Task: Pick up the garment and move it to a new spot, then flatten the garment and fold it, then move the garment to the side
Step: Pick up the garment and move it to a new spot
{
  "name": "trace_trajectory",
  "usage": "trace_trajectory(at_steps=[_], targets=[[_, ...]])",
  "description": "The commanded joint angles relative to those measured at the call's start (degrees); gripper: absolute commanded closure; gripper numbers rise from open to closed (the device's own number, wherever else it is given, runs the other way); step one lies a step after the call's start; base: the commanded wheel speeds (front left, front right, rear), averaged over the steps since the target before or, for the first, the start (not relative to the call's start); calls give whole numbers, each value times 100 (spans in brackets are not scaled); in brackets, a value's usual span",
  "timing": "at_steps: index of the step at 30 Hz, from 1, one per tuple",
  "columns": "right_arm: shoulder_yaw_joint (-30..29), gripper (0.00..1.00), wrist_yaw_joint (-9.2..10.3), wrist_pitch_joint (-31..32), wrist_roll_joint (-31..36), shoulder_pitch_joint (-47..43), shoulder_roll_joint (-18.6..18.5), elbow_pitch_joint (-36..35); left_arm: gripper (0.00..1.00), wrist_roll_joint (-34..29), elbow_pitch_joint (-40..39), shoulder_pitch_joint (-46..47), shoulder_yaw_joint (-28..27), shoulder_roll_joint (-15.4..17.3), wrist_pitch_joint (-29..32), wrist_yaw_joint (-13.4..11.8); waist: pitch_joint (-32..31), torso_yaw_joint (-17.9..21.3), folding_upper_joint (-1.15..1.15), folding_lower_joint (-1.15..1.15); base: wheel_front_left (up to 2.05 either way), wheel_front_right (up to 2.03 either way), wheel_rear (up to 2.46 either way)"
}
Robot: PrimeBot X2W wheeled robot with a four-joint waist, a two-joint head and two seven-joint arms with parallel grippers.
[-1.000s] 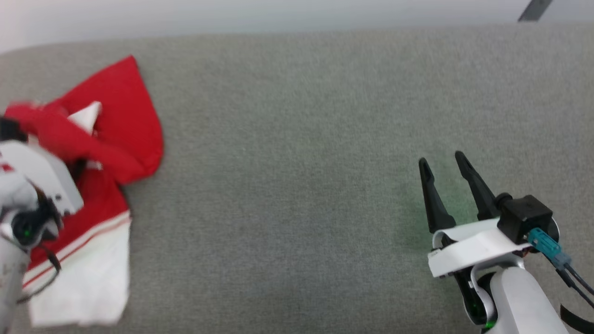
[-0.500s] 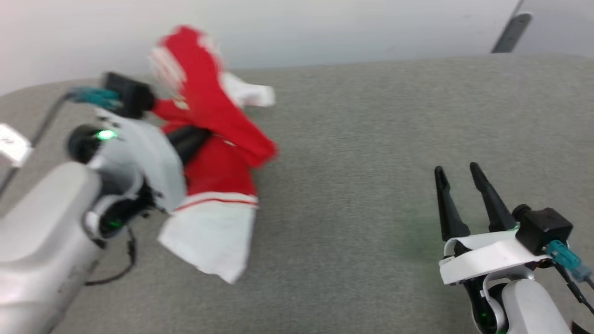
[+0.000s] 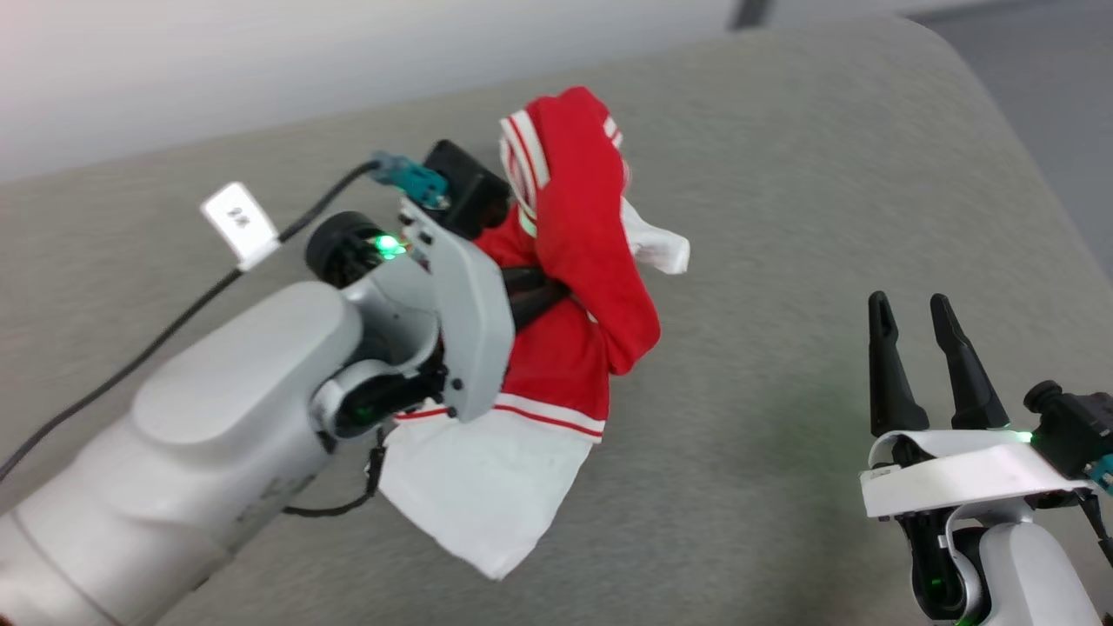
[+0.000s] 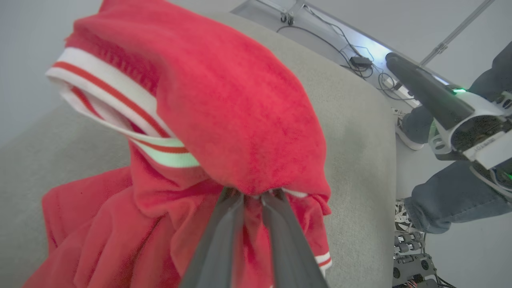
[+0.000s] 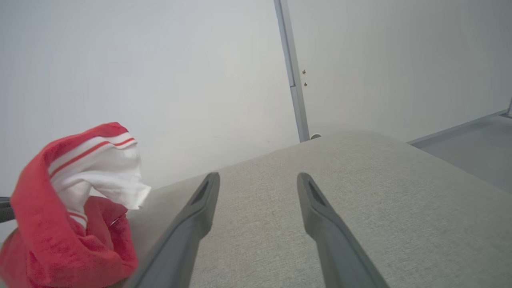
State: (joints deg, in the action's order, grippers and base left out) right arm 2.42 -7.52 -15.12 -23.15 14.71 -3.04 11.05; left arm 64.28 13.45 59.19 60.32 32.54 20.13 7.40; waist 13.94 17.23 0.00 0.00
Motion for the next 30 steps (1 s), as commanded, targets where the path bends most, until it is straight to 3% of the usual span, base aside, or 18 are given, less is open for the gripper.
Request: trace_trajectory(at_steps=[1, 9, 23, 24, 30], targets=[[23, 0, 6, -4, -81, 9, 18, -31, 100, 73, 83, 108, 97, -40, -35, 10, 589, 870, 0, 0, 0, 0, 0], [104, 0, 7, -4, -531, -2, 20, -68, 100, 405, 532, 415, 1071, -56, -61, 10, 976, 1598, 0, 0, 0, 0, 0], [259, 0, 7, -4, -812, 134, 16, -164, 100, -257, 1574, 301, 1362, -74, 323, -34, 1299, 1650, 0, 0, 0, 0, 0], [269, 0, 7, -4, -818, 150, 16, -163, 94, -307, 1617, 280, 1368, -60, 339, -41, 1305, 1651, 0, 0, 0, 0, 0], [233, 0, 7, -4, -675, 202, 15, -131, 15, -436, 1683, 252, 1383, -41, 241, -45, 1208, 1486, 0, 0, 0, 0, 0]])
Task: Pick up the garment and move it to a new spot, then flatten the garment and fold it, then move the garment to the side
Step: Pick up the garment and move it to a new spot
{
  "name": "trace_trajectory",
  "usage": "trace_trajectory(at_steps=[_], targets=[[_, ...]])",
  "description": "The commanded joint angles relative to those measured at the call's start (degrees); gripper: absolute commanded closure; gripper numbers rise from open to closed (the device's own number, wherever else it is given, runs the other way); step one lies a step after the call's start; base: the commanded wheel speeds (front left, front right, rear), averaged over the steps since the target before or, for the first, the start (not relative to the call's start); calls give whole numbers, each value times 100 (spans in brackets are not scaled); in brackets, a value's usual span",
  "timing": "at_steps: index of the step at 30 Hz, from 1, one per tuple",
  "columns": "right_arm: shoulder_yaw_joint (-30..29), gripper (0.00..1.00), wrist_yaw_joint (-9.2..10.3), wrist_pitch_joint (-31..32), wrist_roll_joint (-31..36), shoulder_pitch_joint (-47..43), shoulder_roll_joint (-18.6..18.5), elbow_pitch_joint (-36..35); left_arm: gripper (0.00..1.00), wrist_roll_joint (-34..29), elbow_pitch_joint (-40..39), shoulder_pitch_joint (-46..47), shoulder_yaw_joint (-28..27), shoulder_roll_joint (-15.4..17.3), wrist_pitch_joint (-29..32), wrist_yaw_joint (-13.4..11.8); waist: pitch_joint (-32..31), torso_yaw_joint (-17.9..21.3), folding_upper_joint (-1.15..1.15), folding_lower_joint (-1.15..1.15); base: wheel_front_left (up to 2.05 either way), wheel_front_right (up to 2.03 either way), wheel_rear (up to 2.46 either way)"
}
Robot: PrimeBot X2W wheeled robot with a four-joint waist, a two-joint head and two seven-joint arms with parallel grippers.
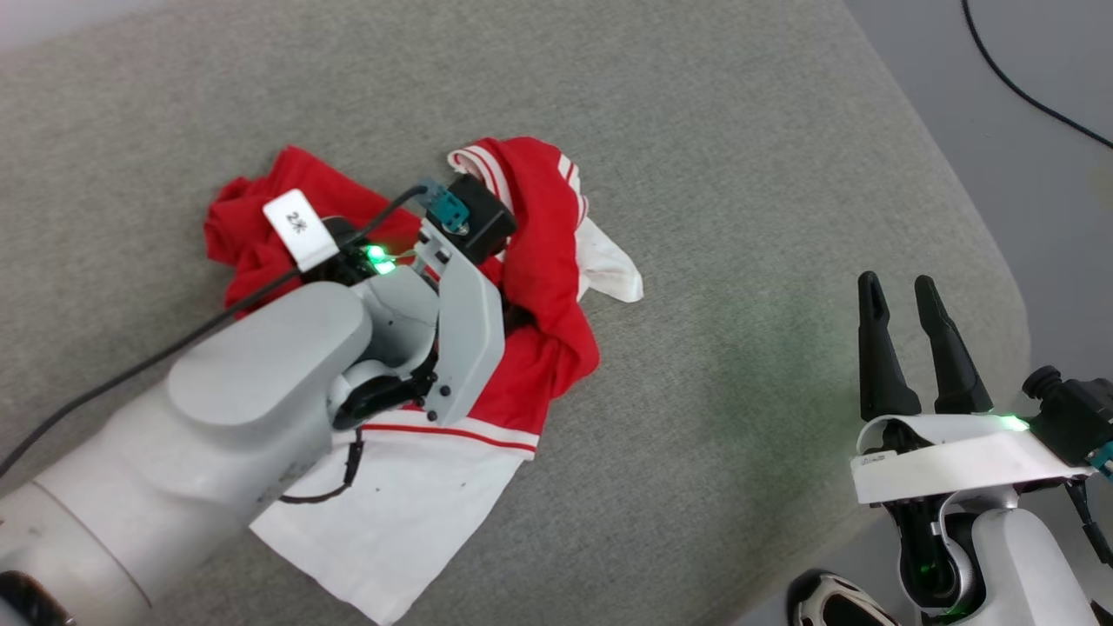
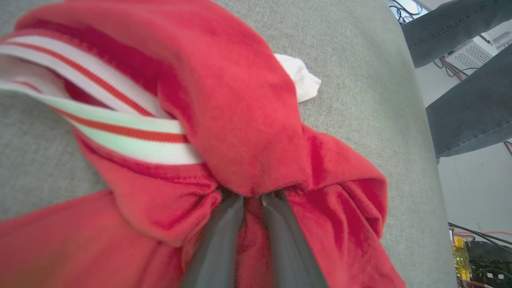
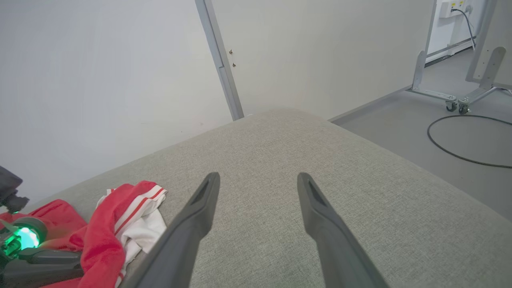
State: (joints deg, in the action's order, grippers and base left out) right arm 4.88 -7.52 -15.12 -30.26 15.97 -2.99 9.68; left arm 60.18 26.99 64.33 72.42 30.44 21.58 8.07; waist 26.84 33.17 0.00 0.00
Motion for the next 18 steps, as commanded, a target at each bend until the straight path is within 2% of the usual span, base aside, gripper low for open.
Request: trace_trajectory(at_steps=[1, 5, 8, 13, 18], targets=[[-21, 0, 7, -4, 86, 78, 10, 11, 0, -23, 327, -225, 170, 166, 71, -111, -116, -164, 0, 0, 0, 0, 0], [-84, 0, 7, -4, 298, 71, 8, 45, 0, -100, 217, -89, 136, 170, -31, -111, -326, -451, 0, 0, 0, 0, 0], [-187, 0, 7, -4, 523, 45, 8, 77, 0, -118, 34, 25, 119, 52, -307, -92, -538, -753, 0, 0, 0, 0, 0], [-314, 0, 7, -4, 946, -56, 7, 154, 0, 78, -57, 143, 99, -158, -1168, -69, -880, -1357, 0, 0, 0, 0, 0], [-411, 0, 7, -4, 1370, -150, 5, 280, 0, 452, 90, -143, 68, -183, -2269, -69, -1185, -1956, 0, 0, 0, 0, 0]])
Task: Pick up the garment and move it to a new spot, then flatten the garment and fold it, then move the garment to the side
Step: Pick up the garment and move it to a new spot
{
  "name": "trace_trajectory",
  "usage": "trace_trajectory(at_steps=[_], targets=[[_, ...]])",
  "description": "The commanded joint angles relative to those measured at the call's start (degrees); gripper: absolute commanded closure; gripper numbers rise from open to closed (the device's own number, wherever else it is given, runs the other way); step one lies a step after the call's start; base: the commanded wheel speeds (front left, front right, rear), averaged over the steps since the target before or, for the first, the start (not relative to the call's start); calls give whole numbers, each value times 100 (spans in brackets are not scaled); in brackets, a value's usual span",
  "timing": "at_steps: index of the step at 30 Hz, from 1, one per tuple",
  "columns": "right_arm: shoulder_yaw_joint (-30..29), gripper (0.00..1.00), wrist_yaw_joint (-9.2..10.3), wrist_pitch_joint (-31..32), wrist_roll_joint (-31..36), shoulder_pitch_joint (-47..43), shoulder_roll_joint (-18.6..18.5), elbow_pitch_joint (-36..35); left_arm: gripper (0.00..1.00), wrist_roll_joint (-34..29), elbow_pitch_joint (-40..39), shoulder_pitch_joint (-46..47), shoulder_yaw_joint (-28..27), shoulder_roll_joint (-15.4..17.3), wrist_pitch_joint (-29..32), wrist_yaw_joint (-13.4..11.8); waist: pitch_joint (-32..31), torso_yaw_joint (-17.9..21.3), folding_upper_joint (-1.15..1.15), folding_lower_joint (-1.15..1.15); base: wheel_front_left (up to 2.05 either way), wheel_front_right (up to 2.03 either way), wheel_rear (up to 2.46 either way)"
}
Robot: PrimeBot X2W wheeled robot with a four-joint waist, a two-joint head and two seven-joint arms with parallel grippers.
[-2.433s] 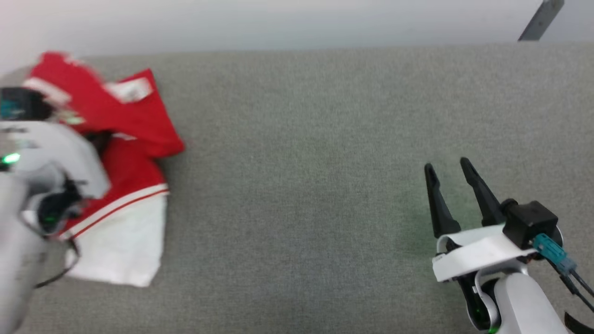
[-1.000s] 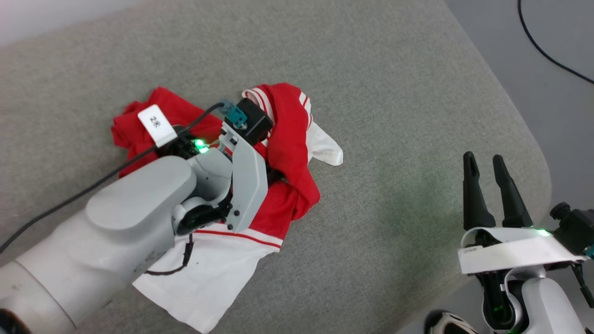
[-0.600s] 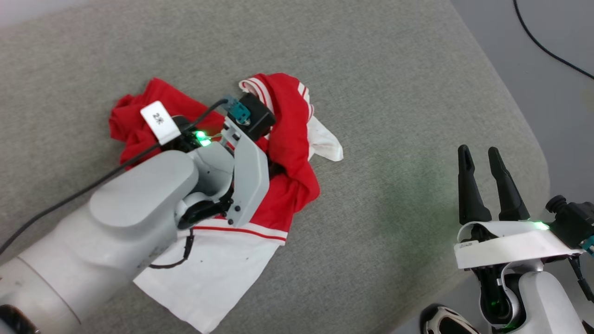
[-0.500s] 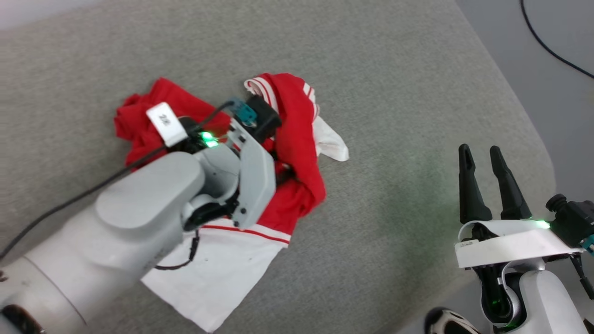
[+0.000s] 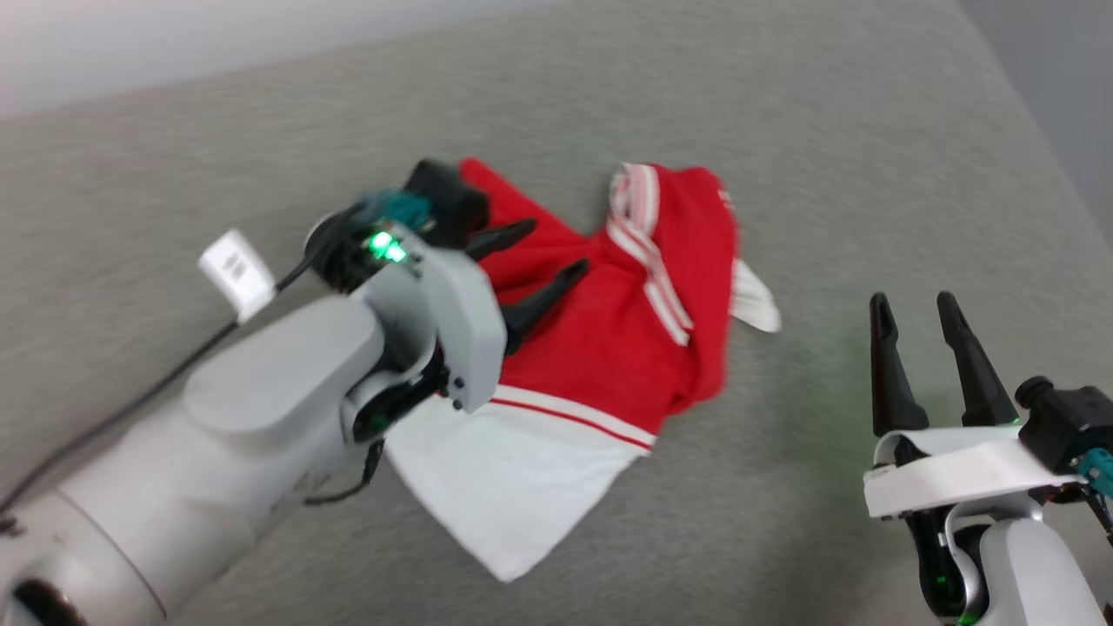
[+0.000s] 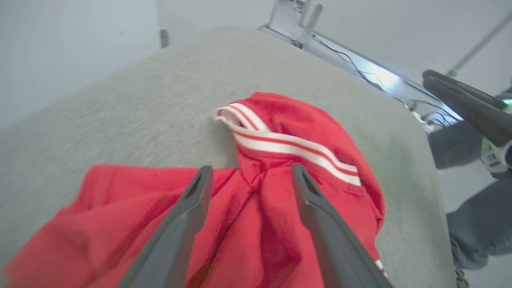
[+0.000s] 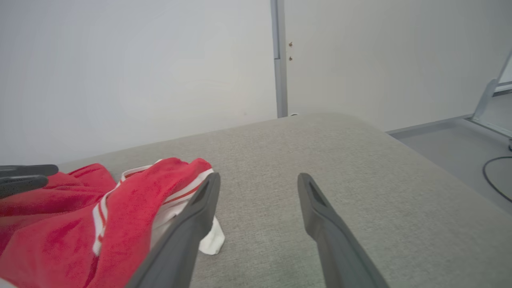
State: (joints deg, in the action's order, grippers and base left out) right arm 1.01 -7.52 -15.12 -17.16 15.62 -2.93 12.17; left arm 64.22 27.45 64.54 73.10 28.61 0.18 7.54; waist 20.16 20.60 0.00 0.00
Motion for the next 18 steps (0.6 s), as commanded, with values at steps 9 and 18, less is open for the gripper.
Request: trace_trajectory(at_steps=[9, 18], targets=[[-386, 0, 7, -5, 489, -447, -165, 246, 0, 790, 640, -1349, -197, -136, -1455, -16, -906, -1781, 0, 0, 0, 0, 0], [-878, 0, 7, -4, 449, -1020, -439, 184, 0, -41, 1018, -2691, -2092, -406, -1529, -16, -1077, -2605, 0, 0, 0, 0, 0]])
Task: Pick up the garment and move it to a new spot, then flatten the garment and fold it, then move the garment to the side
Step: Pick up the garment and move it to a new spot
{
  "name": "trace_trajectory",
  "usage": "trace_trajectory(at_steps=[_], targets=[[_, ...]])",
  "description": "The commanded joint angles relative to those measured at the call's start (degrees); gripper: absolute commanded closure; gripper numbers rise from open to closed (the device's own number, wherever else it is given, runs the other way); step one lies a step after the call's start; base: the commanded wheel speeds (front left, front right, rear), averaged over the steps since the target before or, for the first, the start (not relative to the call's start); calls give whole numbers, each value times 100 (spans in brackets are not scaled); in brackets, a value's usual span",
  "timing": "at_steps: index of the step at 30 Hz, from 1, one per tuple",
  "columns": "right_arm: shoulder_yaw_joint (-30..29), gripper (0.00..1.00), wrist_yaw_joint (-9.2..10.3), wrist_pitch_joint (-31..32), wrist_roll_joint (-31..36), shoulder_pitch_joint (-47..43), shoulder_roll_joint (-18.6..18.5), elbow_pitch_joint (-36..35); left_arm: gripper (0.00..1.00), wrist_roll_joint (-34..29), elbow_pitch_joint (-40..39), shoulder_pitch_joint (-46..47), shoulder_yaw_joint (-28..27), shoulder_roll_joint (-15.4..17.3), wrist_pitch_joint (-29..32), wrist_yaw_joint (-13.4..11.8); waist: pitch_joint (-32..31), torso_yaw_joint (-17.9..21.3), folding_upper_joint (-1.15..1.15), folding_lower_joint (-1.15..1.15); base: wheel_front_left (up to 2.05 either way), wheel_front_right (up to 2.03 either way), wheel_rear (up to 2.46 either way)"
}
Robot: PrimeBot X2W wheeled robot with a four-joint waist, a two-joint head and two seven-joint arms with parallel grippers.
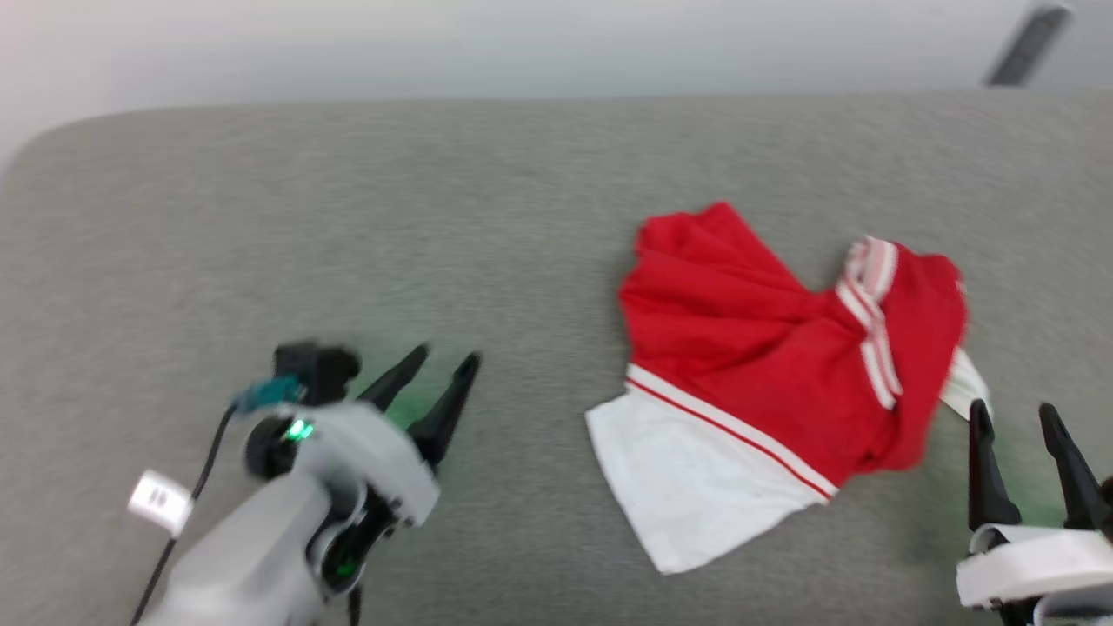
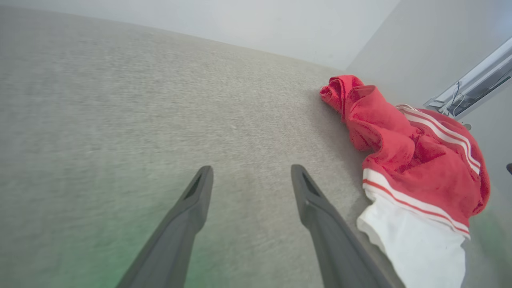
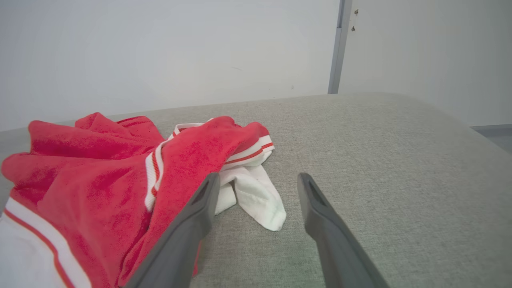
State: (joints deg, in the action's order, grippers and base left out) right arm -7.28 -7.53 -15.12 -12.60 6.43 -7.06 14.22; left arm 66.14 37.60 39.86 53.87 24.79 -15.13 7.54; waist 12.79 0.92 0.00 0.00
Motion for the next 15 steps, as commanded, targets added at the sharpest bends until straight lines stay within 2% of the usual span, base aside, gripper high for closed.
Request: trace_trajectory(at_steps=[1, 11, 14, 15], targets=[[-83, 0, 8, -4, -8, -171, -41, -27, 0, -480, -7, -370, -470, -40, 0, -16, -369, -684, 0, 0, 0, 0, 0], [-236, 0, 8, -4, -34, -556, -70, -41, 0, -2714, -841, -2068, -2953, -265, 0, -46, -746, -846, 0, 0, 0, 0, 0], [-268, 0, 8, -4, -40, -619, -97, -64, 0, -3297, -1284, -2515, -3555, -397, 0, -68, -811, -817, 0, 0, 0, 0, 0], [-268, 0, 8, -4, -40, -619, -97, -64, 0, -3297, -1284, -2515, -3555, -397, 0, -68, -811, -817, 0, 0, 0, 0, 0]])
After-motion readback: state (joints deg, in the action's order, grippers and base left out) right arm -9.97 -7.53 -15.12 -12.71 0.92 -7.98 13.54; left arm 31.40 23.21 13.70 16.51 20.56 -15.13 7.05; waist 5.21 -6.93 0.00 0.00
